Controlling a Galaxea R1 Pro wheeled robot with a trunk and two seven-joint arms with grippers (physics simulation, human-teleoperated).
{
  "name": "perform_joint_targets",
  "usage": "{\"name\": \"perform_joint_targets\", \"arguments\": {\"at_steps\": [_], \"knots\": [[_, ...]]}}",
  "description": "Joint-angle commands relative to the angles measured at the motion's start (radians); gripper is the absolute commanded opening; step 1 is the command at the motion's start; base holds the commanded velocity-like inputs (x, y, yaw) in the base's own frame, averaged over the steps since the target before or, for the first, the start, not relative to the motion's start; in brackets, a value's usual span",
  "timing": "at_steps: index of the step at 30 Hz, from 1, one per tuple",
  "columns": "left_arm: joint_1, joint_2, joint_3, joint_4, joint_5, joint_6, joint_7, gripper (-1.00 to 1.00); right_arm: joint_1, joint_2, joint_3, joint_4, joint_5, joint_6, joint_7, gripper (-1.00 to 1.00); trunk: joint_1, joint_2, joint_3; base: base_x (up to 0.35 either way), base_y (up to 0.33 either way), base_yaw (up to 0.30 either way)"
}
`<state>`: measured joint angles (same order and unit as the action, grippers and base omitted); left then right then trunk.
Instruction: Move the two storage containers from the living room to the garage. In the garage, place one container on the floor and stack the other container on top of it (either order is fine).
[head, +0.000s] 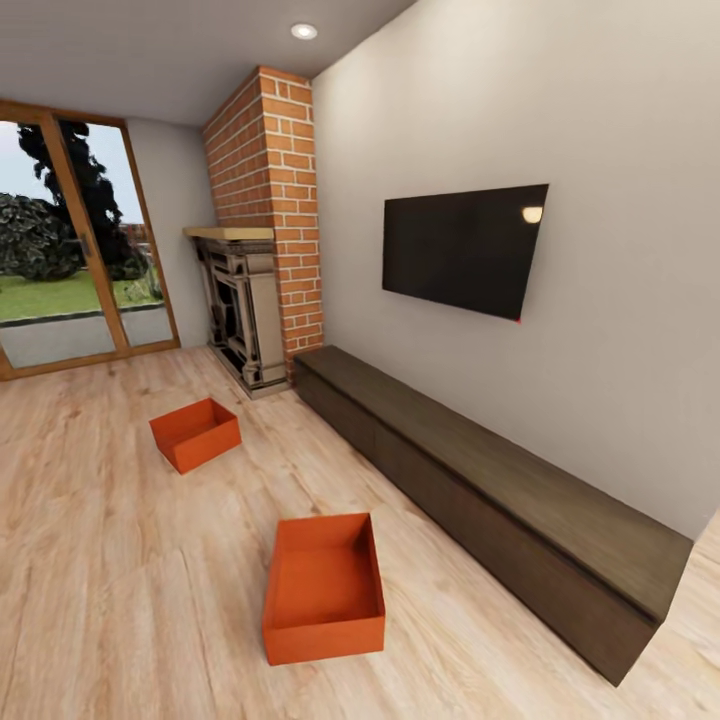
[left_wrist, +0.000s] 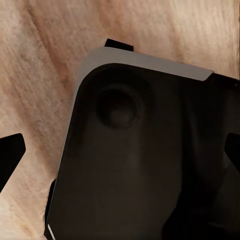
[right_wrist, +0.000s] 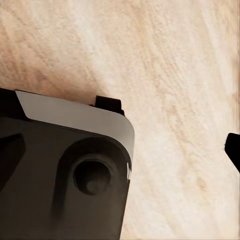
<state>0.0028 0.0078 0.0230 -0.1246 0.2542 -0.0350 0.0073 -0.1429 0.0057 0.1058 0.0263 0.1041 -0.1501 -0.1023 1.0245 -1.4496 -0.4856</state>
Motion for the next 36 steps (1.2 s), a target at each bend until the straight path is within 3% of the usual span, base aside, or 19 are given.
{"name": "perform_joint_targets", "arguments": {"at_steps": [1, 8, 26, 36], "knots": [[0.0, 0.0, 0.002, -0.001, 0.004, -0.002, 0.001, 1.0, -0.001, 0.0, 0.004, 0.003, 0.01, -0.002, -0.008, 1.0, 0.0, 0.0, -0.001, 0.282, -0.145, 0.0], [0.0, 0.0, 0.003, -0.001, 0.004, -0.002, 0.001, 1.0, -0.001, -0.003, 0.006, 0.003, 0.013, -0.003, -0.008, 1.0, 0.0, 0.0, -0.001, 0.263, -0.168, 0.032], [0.0, 0.001, 0.003, -0.001, 0.004, -0.002, 0.001, 1.0, -0.001, -0.009, 0.003, 0.003, 0.011, -0.006, -0.008, 1.0, 0.0, 0.0, -0.001, 0.23, -0.186, 0.261], [0.0, 0.001, 0.003, -0.002, 0.004, -0.002, 0.001, 1.0, -0.001, -0.009, 0.002, 0.003, 0.007, -0.008, -0.008, 1.0, 0.0, 0.0, -0.001, 0.039, -0.027, 0.268]]}}
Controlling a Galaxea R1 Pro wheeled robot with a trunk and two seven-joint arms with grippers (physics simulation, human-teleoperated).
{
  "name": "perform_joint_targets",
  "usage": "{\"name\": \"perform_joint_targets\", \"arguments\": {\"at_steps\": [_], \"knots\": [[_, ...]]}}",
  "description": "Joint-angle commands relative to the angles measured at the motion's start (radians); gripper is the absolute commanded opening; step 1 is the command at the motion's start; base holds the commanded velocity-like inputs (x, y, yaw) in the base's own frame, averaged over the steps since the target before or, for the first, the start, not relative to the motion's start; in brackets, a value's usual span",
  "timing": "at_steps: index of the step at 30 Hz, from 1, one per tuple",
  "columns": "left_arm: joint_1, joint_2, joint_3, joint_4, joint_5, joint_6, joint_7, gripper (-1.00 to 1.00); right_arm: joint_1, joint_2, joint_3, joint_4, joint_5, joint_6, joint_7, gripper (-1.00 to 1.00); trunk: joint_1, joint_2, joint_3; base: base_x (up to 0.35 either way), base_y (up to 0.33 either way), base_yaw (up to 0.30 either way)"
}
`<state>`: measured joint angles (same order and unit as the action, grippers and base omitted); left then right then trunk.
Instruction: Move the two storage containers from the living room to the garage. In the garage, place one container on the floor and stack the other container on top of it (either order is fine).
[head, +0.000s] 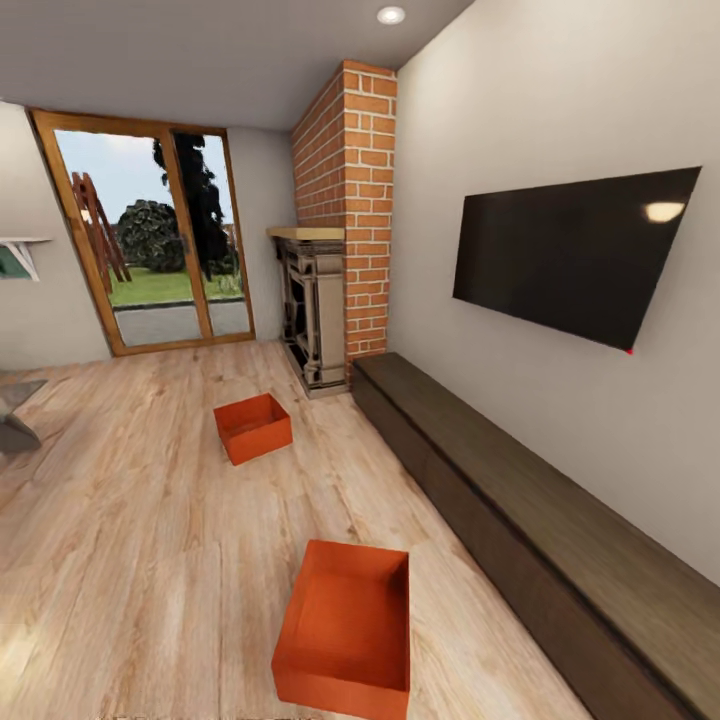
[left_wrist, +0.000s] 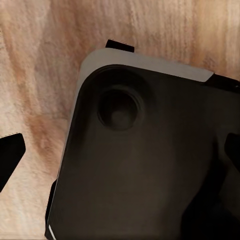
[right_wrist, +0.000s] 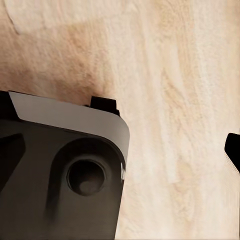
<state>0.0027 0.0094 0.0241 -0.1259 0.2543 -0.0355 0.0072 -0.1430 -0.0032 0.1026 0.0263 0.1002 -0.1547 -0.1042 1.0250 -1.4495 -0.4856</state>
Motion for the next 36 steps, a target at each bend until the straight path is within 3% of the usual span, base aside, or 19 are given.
{"name": "perform_joint_targets", "arguments": {"at_steps": [1, 15, 36], "knots": [[0.0, 0.0, 0.002, -0.001, 0.003, -0.002, 0.001, 1.0, -0.001, 0.0, 0.005, 0.003, 0.01, -0.003, -0.006, 1.0, 0.0, 0.0, -0.001, 0.002, -0.002, 0.25], [0.0, 0.0, 0.002, -0.002, 0.003, -0.001, 0.0, 1.0, -0.001, 0.0, 0.009, 0.003, 0.016, -0.01, -0.003, 1.0, 0.0, 0.0, -0.001, 0.023, 0.006, 0.041], [0.0, 0.0, 0.002, -0.001, 0.003, -0.001, 0.0, 1.0, -0.001, 0.0, 0.011, 0.003, 0.018, -0.01, -0.006, 1.0, 0.0, 0.0, -0.001, 0.263, 0.101, 0.0]]}}
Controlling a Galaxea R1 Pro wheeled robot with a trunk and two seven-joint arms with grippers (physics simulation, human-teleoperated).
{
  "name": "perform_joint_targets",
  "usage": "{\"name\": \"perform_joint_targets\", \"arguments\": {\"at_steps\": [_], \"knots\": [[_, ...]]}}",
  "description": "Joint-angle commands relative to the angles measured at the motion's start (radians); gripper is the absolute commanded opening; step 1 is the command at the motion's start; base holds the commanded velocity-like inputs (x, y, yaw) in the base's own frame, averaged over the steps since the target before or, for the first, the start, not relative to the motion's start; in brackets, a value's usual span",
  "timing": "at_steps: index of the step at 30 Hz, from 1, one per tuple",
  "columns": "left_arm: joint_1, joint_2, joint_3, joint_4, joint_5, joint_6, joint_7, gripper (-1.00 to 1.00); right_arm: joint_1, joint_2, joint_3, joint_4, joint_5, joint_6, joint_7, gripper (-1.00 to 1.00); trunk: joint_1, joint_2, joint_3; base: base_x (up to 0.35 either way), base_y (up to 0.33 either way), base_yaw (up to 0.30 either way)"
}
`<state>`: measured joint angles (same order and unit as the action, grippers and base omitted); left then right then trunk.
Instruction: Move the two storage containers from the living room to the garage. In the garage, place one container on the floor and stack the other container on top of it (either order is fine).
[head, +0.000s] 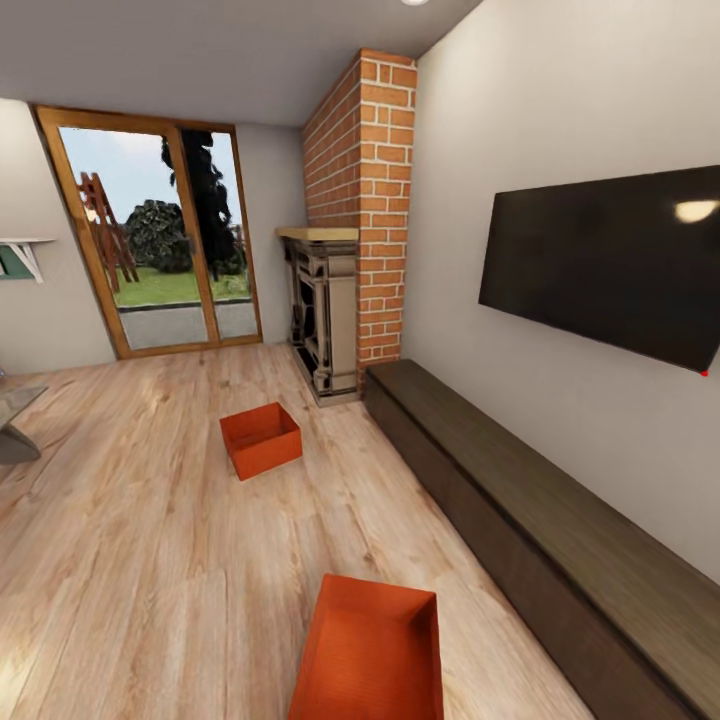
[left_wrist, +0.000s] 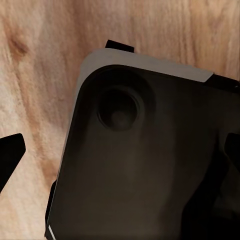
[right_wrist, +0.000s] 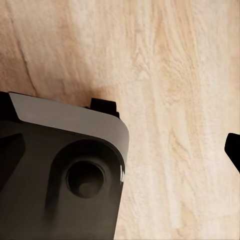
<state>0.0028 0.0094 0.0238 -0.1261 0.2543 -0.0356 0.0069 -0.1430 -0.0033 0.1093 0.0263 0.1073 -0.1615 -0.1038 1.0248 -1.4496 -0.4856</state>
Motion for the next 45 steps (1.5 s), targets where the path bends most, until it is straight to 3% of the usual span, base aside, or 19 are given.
{"name": "perform_joint_targets", "arguments": {"at_steps": [1, 38, 45], "knots": [[0.0, 0.0, 0.002, -0.001, 0.003, -0.001, 0.001, 1.0, -0.001, 0.0, 0.003, 0.003, 0.009, -0.003, -0.007, 1.0, 0.0, 0.0, -0.001, 0.053, 0.005, 0.0], [0.0, -0.001, 0.003, -0.003, 0.003, -0.001, 0.002, 1.0, -0.001, 0.0, -0.008, 0.003, -0.001, -0.004, -0.001, 1.0, 0.0, 0.0, -0.001, 0.007, 0.025, -0.039], [0.0, 0.0, 0.002, -0.003, 0.003, -0.001, 0.002, 1.0, -0.001, 0.002, -0.012, 0.003, -0.001, -0.003, -0.008, 1.0, 0.0, 0.0, -0.001, 0.001, 0.004, -0.2]]}}
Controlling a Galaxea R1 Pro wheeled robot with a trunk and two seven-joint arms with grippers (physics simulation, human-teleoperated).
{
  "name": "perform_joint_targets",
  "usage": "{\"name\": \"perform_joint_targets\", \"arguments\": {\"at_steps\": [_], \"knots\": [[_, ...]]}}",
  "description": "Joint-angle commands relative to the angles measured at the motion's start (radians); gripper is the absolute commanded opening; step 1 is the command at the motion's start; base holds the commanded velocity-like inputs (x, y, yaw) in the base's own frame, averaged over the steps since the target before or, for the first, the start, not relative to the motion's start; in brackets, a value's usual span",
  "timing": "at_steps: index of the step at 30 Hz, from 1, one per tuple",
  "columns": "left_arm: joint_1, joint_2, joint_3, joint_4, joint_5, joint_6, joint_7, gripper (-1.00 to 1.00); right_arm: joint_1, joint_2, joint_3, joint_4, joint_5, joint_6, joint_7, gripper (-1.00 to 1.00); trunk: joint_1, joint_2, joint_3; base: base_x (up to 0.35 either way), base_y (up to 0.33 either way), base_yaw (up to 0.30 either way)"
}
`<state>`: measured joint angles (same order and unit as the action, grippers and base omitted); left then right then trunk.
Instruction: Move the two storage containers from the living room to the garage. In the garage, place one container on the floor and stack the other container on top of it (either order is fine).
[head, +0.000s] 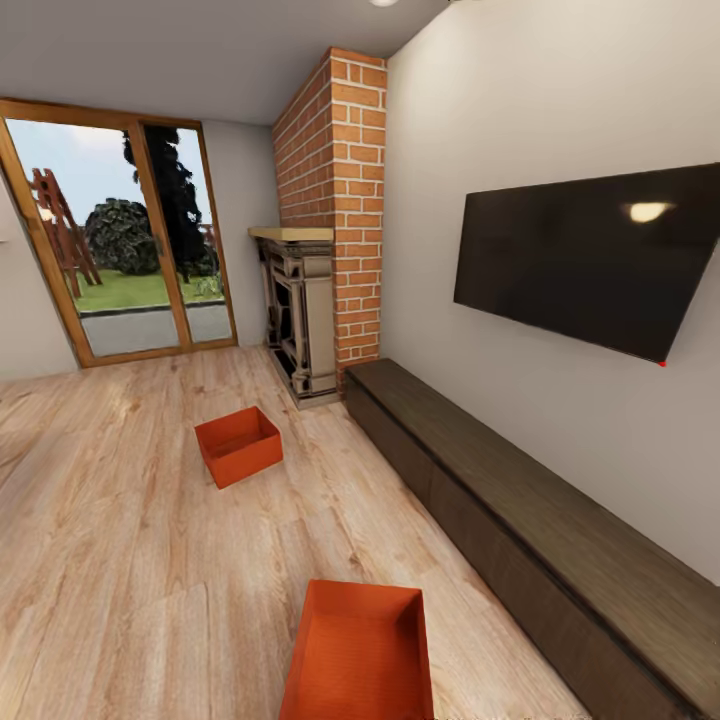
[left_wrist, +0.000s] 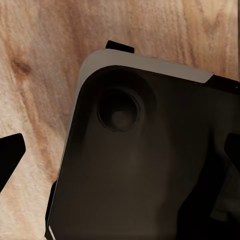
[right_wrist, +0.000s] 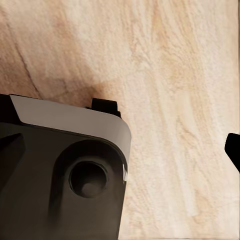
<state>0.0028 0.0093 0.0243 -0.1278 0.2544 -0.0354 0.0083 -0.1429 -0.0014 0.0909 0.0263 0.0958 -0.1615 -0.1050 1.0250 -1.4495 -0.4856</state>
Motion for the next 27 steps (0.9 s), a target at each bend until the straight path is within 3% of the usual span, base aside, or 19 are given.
{"name": "perform_joint_targets", "arguments": {"at_steps": [1, 14, 27], "knots": [[0.0, 0.0, 0.002, -0.001, 0.003, -0.001, 0.001, 1.0, -0.001, 0.0, 0.006, 0.003, 0.01, -0.003, -0.007, 1.0, 0.0, 0.0, -0.001, 0.0, 0.0, -0.277], [0.0, 0.0, 0.003, -0.001, 0.003, -0.001, 0.001, 1.0, -0.001, -0.003, 0.01, 0.003, 0.011, -0.003, -0.007, 1.0, 0.0, 0.0, -0.001, 0.0, 0.003, -0.052], [0.0, 0.0, 0.003, -0.001, 0.006, -0.001, 0.001, 1.0, -0.001, -0.002, 0.01, 0.003, 0.01, -0.003, -0.007, 1.0, 0.0, 0.0, -0.001, 0.0, 0.087, -0.005]]}}
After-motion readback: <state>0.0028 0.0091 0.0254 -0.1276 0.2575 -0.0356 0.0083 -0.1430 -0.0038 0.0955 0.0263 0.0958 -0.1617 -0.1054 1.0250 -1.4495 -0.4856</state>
